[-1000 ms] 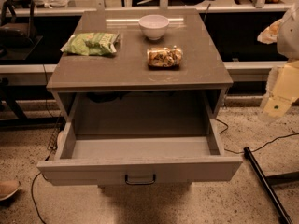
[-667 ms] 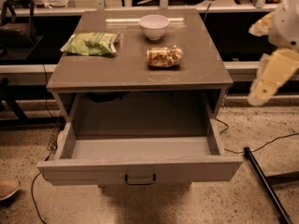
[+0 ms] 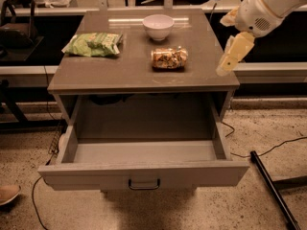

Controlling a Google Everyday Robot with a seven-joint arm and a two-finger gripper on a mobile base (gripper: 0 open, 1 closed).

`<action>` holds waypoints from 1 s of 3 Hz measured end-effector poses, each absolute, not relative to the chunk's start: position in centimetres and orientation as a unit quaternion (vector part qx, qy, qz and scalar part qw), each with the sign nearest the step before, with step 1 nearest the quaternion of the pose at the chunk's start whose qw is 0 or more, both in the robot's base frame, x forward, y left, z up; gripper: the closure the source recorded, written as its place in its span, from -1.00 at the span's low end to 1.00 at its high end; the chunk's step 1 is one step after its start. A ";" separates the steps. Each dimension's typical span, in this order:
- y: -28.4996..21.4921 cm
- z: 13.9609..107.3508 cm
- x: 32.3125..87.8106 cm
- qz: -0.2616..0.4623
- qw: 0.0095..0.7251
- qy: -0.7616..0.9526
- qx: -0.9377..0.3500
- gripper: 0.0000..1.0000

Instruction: Place orange can into top drawer

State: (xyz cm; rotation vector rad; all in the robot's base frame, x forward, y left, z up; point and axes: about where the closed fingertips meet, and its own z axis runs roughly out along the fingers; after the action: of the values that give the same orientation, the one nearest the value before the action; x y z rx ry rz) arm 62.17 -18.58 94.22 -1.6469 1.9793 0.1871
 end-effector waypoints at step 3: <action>-12.1 88.0 70.4 0.077 0.272 0.718 -0.636 -1.00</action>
Offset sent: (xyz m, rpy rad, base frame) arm 0.0895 0.0659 -0.0699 -0.0062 0.0106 0.0774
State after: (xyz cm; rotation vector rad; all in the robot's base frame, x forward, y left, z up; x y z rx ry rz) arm 70.43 -12.08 88.01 -1.7116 1.9345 0.2068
